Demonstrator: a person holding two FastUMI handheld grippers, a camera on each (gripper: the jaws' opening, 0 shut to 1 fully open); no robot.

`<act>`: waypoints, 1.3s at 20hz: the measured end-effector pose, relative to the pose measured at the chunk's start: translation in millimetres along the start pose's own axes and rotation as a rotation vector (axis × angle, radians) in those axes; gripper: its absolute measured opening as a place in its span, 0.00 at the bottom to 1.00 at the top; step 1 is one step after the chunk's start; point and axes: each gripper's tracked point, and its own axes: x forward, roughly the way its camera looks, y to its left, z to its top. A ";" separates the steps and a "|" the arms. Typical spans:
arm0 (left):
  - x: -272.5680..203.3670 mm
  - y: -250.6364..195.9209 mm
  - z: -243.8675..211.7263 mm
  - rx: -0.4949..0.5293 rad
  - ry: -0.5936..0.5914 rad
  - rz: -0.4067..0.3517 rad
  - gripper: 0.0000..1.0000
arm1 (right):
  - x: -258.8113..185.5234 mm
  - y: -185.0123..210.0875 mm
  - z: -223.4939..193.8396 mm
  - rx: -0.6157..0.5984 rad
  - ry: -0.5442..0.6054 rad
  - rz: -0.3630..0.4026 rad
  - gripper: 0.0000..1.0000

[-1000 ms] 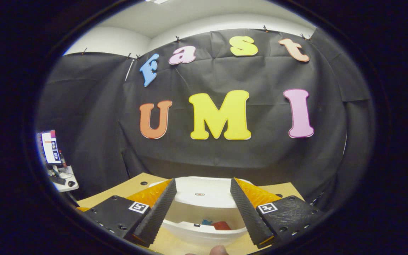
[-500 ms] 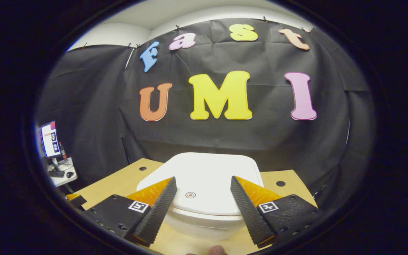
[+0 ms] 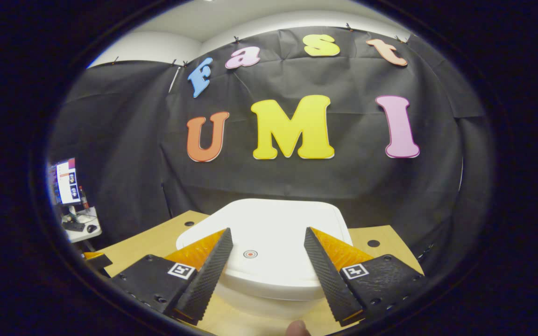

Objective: Press the lid of the desktop garbage bin to open it, pick up the crumpled paper on the desktop and throw it into the bin, then pick up the pop can on the desktop and drop it into the bin, and finally close the garbage bin lid.

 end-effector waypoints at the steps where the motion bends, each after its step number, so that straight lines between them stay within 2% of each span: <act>1: 0.5 -0.6 1.2 0.000 -0.001 -0.001 1.00 | 0.5 0.5 -1.9 -0.004 -0.005 -0.011 0.99; 5: 1.4 0.5 -2.8 0.000 0.001 0.001 1.00 | -0.7 1.7 0.4 -0.003 -0.021 -0.033 1.00; 8: 4.1 2.5 -3.5 0.004 0.006 0.009 1.00 | -3.6 1.4 10.8 -0.045 -0.081 -0.040 0.96; 14: 5.0 1.2 10.5 0.038 -0.029 0.025 1.00 | -13.4 -8.3 22.7 0.010 -0.130 -0.041 0.96; 17: 7.0 0.1 22.4 0.055 -0.060 0.032 1.00 | -35.8 -22.6 36.6 -0.050 -0.228 -0.105 0.95; 21: 7.2 -2.9 29.2 0.078 -0.082 0.025 1.00 | -75.5 -25.6 26.8 -0.046 -0.293 -0.110 0.97; 22: 7.3 -4.6 31.5 0.080 -0.088 0.022 1.00 | -86.1 -28.3 25.1 -0.043 -0.307 -0.111 0.95; 25: 6.6 -14.5 34.1 0.071 -0.095 0.004 1.00 | -111.7 -41.4 8.8 0.003 -0.323 -0.142 0.97; 26: 7.3 -17.2 35.8 0.070 -0.099 -0.002 1.00 | -118.9 -42.3 2.3 -0.005 -0.326 -0.143 0.95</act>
